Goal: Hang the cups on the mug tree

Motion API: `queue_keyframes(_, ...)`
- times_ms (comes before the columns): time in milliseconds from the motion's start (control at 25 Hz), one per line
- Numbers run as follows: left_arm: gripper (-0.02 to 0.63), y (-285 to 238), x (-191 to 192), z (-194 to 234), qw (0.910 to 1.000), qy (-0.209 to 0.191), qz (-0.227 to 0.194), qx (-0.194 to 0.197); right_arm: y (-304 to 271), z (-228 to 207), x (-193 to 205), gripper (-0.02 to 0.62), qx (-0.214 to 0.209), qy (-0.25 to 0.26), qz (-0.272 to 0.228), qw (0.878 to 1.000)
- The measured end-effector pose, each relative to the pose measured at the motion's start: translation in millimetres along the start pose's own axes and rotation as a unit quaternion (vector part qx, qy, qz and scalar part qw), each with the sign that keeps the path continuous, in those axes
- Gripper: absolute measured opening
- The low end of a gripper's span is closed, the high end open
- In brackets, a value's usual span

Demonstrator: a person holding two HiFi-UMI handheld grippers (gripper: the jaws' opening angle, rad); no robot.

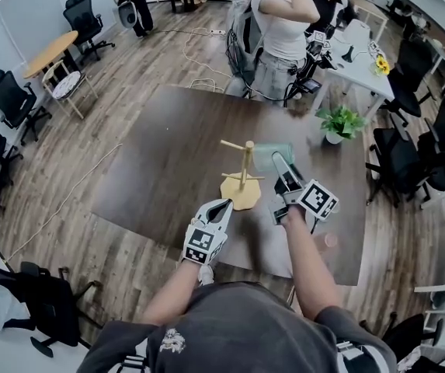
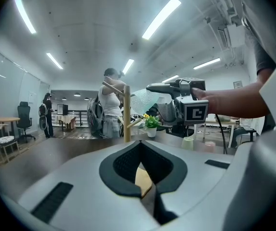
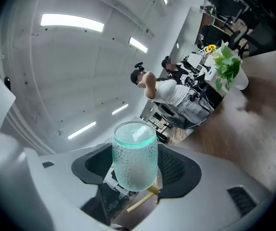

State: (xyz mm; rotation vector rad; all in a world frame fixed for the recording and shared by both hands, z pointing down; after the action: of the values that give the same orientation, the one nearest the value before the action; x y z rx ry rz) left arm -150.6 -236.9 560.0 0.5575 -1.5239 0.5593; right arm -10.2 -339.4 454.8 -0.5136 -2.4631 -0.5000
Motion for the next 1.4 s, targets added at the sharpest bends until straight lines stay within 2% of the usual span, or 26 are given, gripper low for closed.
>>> queue_keyframes(200,0.000,3,2,3,1.0000,0.002,0.003,-0.002,4,-7,5,0.308,0.030,-0.013,0.004,0.999)
queue_keyframes(360,0.000,4,3,3,1.0000,0.001,0.001,0.001,1,-1,6,0.310,0.019,0.040,0.011,0.999)
queue_keyframes(440,0.000,5,-2,5,1.0000,-0.002,0.003,-0.002,0,1,7,0.334,0.024,0.063,0.015,0.998)
queue_keyframes(720,0.000,5,-2,2,1.0000,-0.001,-0.003,0.007,21,-4,7,0.356,0.046,0.069,-0.004,0.997)
queue_keyframes(920,0.000,-1,-6,-8,0.9997,0.004,-0.008,0.021,53,-7,13,0.354,0.067,0.122,0.004,0.990)
queue_keyframes(1080,0.000,-4,-12,-17,0.9989,0.025,-0.022,0.033,79,-10,26,0.353,0.084,0.138,0.025,0.987)
queue_keyframes(1200,0.000,-3,-21,-21,0.9986,0.026,-0.035,0.030,94,-5,36,0.326,0.090,0.186,0.045,0.977)
queue_keyframes(1280,0.000,-4,-27,-21,0.9985,0.024,-0.041,0.027,98,0,40,0.260,0.093,0.238,0.058,0.965)
queue_keyframes(1400,0.000,-5,-31,-23,0.9984,0.024,-0.044,0.027,101,6,43,0.141,0.100,0.321,0.067,0.939)
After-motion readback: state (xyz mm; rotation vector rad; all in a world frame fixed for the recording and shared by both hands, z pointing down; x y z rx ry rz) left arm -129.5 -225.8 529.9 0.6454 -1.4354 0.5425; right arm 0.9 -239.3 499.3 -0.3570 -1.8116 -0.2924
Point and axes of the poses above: the fingertips, and each gripper's own axes: y backward along the fingers, z to its left, x out of its underside, the point moved 1 cm from there along y, backward along the fingers, and after that the axes turned 8 degrees about -z, right-handed, at the moved point
